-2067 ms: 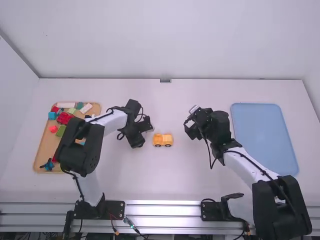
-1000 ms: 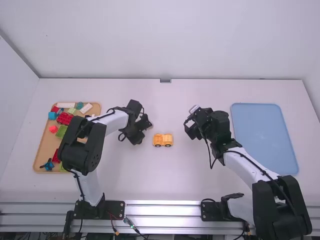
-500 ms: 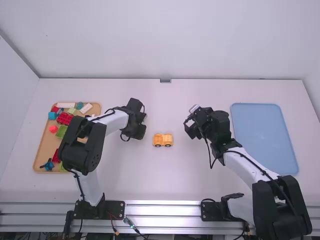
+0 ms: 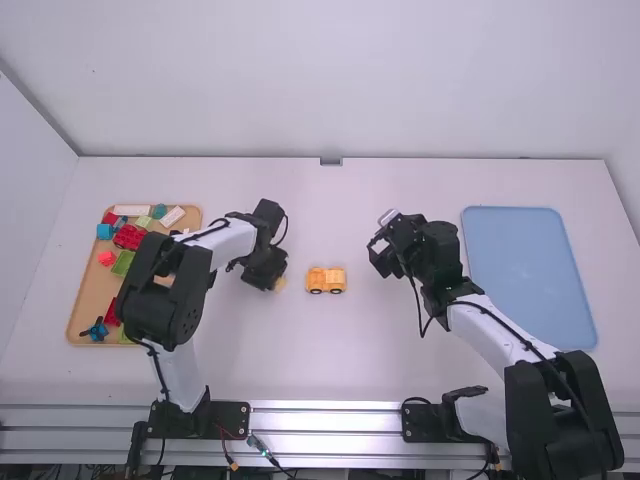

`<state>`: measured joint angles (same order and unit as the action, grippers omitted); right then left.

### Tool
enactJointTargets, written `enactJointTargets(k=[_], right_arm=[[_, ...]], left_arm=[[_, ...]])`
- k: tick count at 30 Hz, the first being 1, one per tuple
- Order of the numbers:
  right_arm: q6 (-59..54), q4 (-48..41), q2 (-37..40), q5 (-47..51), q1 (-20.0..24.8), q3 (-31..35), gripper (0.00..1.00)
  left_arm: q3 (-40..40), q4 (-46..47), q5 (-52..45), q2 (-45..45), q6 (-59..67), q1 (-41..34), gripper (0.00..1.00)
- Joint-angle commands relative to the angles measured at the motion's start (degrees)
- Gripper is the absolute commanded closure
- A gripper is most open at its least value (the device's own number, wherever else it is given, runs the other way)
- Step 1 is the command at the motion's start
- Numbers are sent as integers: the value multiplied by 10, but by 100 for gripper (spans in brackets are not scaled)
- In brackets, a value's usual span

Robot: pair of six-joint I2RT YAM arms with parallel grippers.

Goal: Assemble lego blocks to make yellow taxi

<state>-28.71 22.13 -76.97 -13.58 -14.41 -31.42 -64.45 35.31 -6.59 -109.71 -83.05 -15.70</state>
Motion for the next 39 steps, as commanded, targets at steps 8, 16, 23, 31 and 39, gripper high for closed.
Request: enactJointTargets(k=[8,16,23,31,39], right_arm=[[2,2,9,-1,2,4,1],[2,2,9,-1,2,4,1],[2,2,9,-1,2,4,2],[2,2,9,-1,2,4,2],[2,2,9,-1,2,4,1]], left_arm=[[11,37,67,-8,-336,-4,97],[11,27,76,-8,-345,-4,33],[11,-2,76,-8,-299,-2,1],[11,23,78,13,-237,3,1],[-62,84,116,49,-66,3,4]])
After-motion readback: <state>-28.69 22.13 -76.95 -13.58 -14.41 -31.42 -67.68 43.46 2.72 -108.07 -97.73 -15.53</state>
